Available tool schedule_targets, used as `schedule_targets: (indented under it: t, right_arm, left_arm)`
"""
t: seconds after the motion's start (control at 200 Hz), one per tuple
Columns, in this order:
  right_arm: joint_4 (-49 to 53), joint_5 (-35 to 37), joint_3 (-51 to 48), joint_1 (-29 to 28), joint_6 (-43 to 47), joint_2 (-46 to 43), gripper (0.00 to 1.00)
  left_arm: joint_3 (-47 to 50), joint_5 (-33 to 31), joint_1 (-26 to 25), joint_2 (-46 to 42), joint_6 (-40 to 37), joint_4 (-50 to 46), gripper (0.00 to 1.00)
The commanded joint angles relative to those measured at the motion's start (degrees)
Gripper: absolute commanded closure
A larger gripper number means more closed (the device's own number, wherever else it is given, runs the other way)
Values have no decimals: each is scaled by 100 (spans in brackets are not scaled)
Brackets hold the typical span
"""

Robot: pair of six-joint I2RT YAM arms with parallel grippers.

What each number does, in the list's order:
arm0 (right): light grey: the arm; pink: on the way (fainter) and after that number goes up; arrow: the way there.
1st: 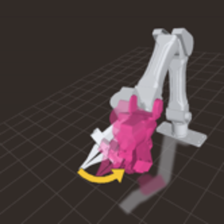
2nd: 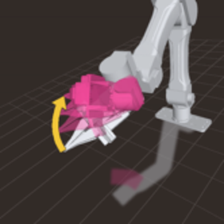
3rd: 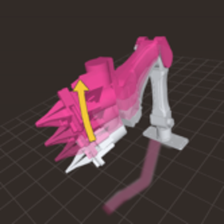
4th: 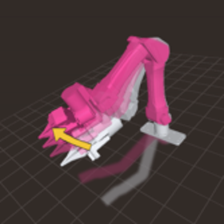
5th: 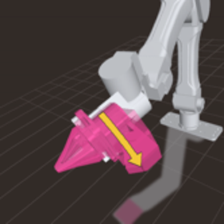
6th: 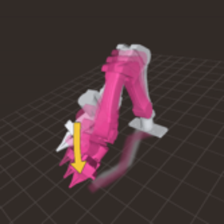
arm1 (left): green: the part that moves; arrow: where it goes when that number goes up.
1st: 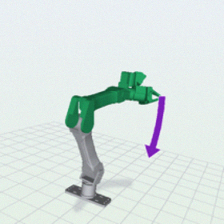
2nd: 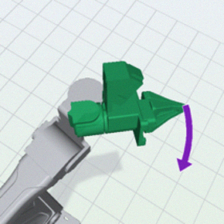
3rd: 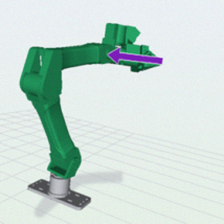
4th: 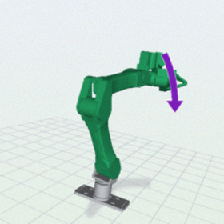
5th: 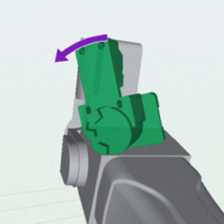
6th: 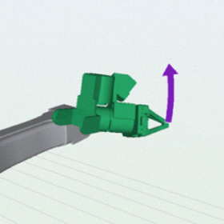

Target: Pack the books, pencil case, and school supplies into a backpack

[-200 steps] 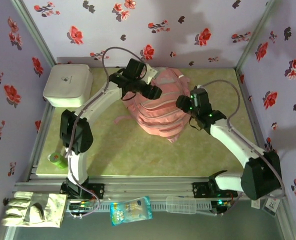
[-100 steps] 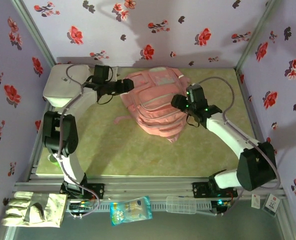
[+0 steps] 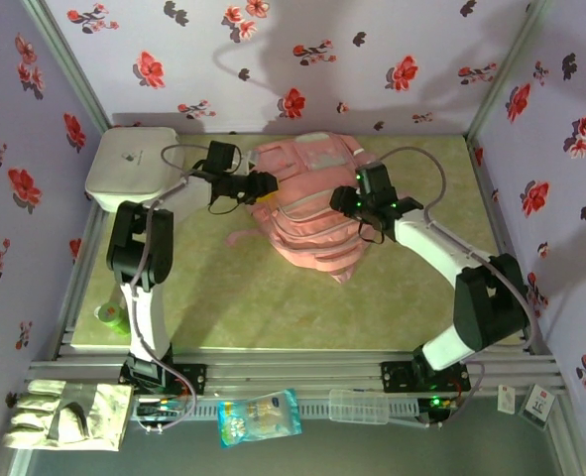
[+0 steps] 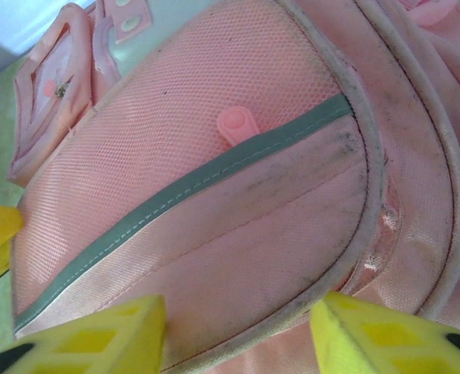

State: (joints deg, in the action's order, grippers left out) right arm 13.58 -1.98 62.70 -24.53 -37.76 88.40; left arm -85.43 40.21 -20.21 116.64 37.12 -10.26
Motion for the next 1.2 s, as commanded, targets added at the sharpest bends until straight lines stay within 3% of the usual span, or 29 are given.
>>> schedule_targets:
  t: [0.0, 0.14, 0.235, 0.365, 0.48, 0.705, 0.985, 1.195]
  right_arm:
    - [48, 156, 238, 84, 110, 176, 54]
    - [156, 329, 416, 254, 327, 397, 60]
    - [333, 522, 546, 356, 450, 443, 60]
    - [772, 931, 561, 396, 477, 176, 47]
    - [1129, 1222, 375, 388, 381, -320, 38]
    - [2104, 1651, 318, -82, 60, -1003, 37]
    - [1744, 1810, 322, -1344, -1021, -688, 49]
    - [1054, 1776, 318, -1545, -1456, -80, 62]
  left_arm:
    - [-255, 291, -169, 164, -32, -46, 69]
    - [-320, 312, -330, 269, 110, 27, 84]
    - [-314, 321, -484, 294, 395, 269, 87]
    - [-125, 141, -713, 284, 1297, 942, 98]
    - [-42, -217, -932, 259, 1844, 1256, 99]
    - [-253, -703, -1338, 226, 2110, 1290, 99]
    - [-440, -843, -1556, 447, 2466, 1518, 99]
    - [-400, -830, -1565, 353, 2479, 1526, 99]
